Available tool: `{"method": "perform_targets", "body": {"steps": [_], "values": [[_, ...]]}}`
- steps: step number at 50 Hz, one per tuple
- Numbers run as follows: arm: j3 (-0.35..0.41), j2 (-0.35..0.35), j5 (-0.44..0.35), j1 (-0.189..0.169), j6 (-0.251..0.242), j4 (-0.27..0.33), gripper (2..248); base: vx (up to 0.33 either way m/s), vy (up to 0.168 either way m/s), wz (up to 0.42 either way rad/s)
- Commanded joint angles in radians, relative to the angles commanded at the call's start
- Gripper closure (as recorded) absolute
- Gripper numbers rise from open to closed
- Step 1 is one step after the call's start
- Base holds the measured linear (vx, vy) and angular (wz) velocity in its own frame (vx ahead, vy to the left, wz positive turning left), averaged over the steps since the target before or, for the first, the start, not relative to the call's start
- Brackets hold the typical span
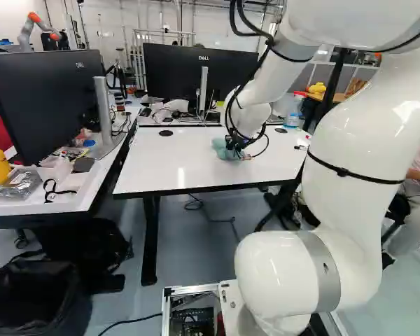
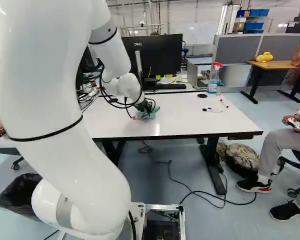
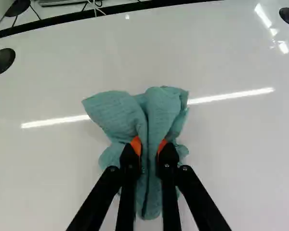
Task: Clean the table with the green towel
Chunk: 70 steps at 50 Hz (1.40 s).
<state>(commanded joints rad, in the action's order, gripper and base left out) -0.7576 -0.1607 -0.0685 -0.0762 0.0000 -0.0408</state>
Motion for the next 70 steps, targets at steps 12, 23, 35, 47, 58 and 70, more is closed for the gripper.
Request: {"method": "perform_targets", "body": {"steps": [12, 23, 35, 47, 58, 70], "values": [[-0.063, -0.055, 0.000, 0.003, 0.000, 0.000, 196, 0.000, 0.000, 0.000], [-0.113, -0.098, 0.000, 0.014, 0.000, 0.000, 196, 0.000, 0.000, 0.000], [-0.111, -0.096, 0.000, 0.048, 0.000, 0.000, 196, 0.000, 0.000, 0.000], [-0.065, -0.057, 0.000, 0.071, 0.000, 0.000, 196, 0.000, 0.000, 0.000], [-0.009, -0.008, 0.000, 0.079, 0.000, 0.000, 196, 0.000, 0.000, 0.000], [0.054, 0.048, 0.000, 0.077, 0.000, 0.000, 196, 0.000, 0.000, 0.000]]}}
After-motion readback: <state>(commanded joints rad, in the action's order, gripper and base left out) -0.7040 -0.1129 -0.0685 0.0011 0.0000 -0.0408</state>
